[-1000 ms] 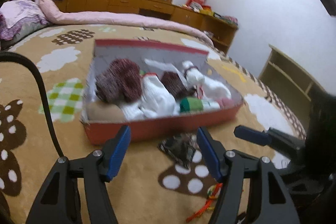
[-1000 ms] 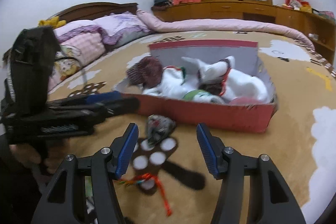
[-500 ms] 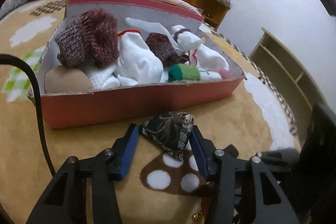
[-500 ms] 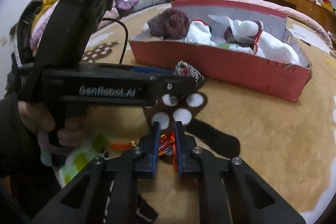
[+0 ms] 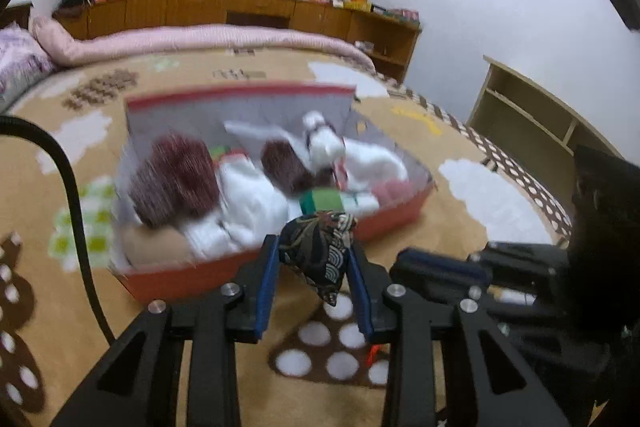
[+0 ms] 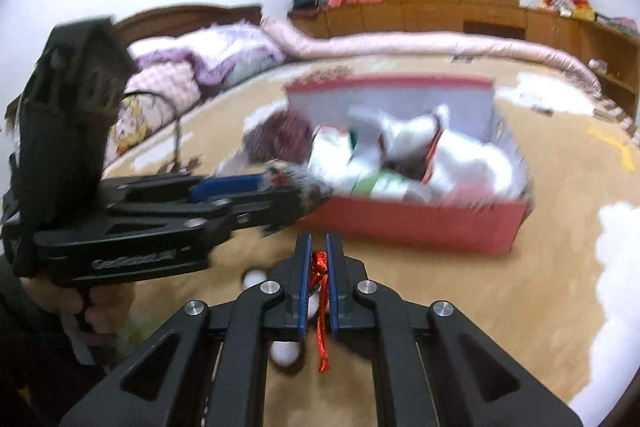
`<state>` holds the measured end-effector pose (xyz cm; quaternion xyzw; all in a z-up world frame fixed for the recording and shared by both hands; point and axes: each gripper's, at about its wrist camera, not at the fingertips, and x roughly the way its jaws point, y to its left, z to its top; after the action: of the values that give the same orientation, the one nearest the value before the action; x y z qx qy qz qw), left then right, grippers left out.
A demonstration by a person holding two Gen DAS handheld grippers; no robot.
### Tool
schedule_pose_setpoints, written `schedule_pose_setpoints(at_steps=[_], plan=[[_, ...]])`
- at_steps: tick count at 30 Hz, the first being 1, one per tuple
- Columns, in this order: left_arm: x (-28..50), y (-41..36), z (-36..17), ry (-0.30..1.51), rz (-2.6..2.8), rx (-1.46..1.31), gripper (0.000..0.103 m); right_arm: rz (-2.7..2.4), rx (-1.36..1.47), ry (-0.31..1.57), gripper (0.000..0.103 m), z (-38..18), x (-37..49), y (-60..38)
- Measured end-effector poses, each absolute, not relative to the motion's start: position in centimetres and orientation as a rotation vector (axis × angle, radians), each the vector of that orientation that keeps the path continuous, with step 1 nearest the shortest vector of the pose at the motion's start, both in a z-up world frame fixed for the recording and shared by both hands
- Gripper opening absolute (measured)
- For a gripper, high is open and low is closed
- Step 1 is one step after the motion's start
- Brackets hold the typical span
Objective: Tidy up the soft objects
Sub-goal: 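Grasp the patterned pouch with left tool while right tool grasps the red string charm, then place the pouch in the box with left tool while right tool places the charm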
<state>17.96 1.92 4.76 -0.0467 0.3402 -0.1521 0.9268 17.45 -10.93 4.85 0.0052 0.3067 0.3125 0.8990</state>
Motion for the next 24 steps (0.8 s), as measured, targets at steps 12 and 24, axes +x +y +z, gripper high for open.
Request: schedule_pose_setpoints(at_steps=[12, 24], plan=[[21.4, 5.3, 5.6, 0.642, -0.158, -0.058, 0.035, 0.435, 0.005, 0.544, 0.009, 5.4, 24.1, -10.3], [21.7, 6.6, 4.8, 0.648, -0.064, -0.107, 0.076, 0.437, 0.003, 0.517, 0.053, 6.2, 23.2, -11.7]])
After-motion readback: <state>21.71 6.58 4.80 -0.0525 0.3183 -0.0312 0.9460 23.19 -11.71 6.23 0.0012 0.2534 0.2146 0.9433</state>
